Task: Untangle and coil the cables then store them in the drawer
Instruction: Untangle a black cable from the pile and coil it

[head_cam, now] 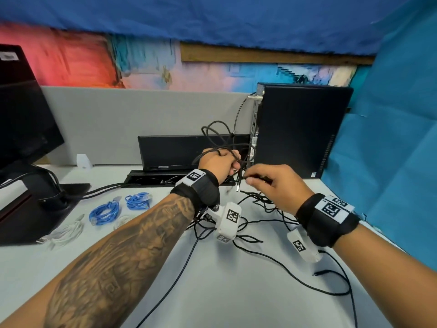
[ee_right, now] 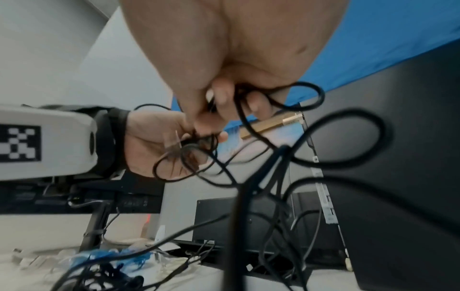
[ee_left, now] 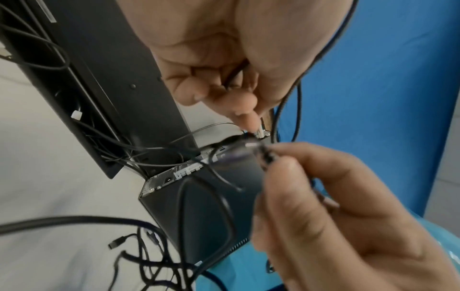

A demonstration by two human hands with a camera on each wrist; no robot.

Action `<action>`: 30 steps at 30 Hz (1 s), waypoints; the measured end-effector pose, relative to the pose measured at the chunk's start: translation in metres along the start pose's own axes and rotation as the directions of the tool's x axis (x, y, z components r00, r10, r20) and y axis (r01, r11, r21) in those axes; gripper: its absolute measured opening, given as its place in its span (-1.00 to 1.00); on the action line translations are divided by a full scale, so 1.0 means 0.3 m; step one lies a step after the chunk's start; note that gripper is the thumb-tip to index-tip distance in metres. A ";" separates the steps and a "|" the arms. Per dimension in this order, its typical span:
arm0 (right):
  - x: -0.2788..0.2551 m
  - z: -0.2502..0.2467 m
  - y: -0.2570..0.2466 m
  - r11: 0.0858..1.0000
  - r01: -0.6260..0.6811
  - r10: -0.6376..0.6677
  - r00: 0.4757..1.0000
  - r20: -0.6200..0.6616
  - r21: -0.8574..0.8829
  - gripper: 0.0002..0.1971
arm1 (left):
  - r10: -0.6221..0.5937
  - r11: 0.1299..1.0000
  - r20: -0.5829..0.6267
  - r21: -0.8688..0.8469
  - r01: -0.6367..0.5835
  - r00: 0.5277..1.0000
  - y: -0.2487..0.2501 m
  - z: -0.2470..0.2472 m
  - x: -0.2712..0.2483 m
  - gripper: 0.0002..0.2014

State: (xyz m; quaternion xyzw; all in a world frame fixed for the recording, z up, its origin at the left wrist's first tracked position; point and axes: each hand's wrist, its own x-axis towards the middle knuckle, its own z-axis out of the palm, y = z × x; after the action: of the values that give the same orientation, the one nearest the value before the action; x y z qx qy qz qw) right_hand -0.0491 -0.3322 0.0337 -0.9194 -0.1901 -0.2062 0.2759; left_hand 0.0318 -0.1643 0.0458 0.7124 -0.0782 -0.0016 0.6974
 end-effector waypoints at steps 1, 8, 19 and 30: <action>0.001 -0.001 0.004 0.996 0.063 -0.059 0.996 0.067 -0.059 -0.87 | 0.002 1.000 -0.025 -0.015 -0.003 1.000 0.009 -0.003 0.000 -0.82; -0.039 0.045 0.107 0.917 -0.132 0.267 0.904 0.335 -0.376 -0.88 | 0.100 0.991 -0.055 -0.079 -0.104 0.993 0.170 -0.081 0.021 -0.76; 0.036 0.250 -0.087 0.968 0.044 0.148 0.694 0.705 -0.246 -0.45 | 0.063 0.979 0.311 0.166 -0.120 0.948 0.243 -0.207 -0.008 -0.69; 0.042 0.098 0.104 0.761 0.040 0.539 0.517 0.665 -0.647 -0.89 | 0.010 0.967 0.285 0.242 -0.083 0.958 0.232 -0.352 -0.006 -0.69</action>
State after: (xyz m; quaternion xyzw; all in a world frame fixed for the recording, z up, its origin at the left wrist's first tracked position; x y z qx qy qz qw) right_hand -0.0159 -0.3360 0.0040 -0.9592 -0.0789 0.2449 -0.1172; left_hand 0.0341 -0.0602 0.1177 0.7856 -0.1930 -0.0764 0.5829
